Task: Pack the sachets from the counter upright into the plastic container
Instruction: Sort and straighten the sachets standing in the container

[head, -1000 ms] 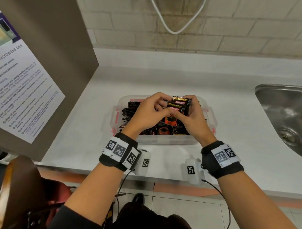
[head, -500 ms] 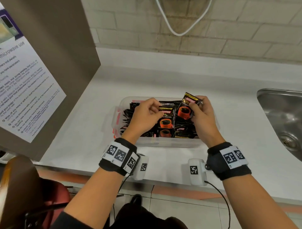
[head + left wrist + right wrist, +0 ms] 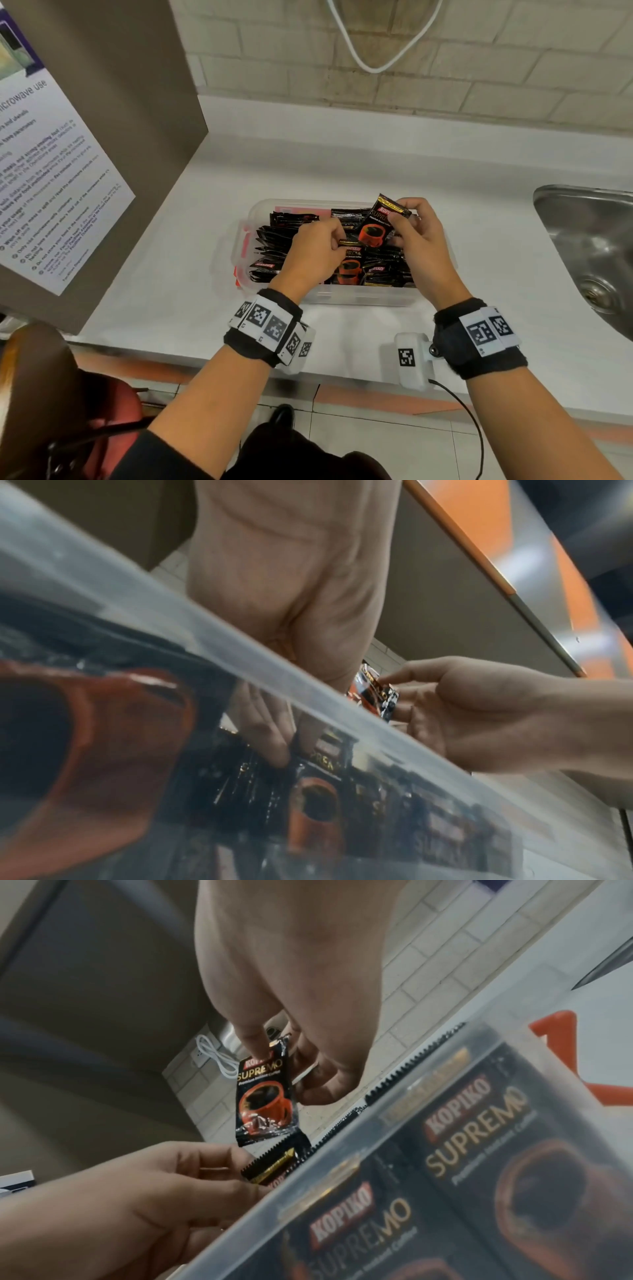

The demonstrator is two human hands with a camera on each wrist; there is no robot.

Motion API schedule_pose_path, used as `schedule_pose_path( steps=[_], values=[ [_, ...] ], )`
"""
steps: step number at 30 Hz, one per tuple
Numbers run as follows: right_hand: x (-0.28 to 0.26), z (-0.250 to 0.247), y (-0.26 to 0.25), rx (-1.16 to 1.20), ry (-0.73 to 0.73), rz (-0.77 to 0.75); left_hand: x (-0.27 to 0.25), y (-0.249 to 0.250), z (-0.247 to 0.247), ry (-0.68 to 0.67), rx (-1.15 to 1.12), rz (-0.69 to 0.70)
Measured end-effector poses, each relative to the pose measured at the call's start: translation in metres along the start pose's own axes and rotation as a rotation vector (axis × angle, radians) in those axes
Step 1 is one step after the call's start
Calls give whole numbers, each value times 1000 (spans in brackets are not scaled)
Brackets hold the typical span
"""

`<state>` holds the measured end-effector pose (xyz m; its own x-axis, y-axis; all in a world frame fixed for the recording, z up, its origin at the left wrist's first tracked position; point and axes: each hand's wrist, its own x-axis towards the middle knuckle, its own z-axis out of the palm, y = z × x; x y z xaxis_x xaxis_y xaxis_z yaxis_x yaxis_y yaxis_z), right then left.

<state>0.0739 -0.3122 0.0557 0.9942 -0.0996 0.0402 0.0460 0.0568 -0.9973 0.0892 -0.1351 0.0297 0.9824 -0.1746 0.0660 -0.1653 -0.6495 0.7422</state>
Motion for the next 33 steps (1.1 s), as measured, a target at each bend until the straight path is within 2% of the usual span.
schedule_pose_path(
  steps=[6, 11, 17, 21, 24, 28, 33],
  values=[
    [0, -2, 0, -14, -73, -16, -6, 2, 7, -48, 152, 2],
    [-3, 0, 4, -149, -198, -46, -8, 0, 7, -51, 122, 26],
    [-4, 3, 6, -327, -203, -64, -8, -6, -13, -134, -30, -34],
    [-5, 8, 8, -496, -229, -107, -9, -4, -22, -188, -42, -7],
    [-3, 10, 10, -593, -256, -132, -12, -4, -15, -158, 67, 60],
    [0, 9, 12, -680, -270, -163, -14, -1, -8, -131, 188, 73],
    [-2, 3, 16, -713, -241, -212, -18, 1, -5, -97, 182, 87]
  ],
)
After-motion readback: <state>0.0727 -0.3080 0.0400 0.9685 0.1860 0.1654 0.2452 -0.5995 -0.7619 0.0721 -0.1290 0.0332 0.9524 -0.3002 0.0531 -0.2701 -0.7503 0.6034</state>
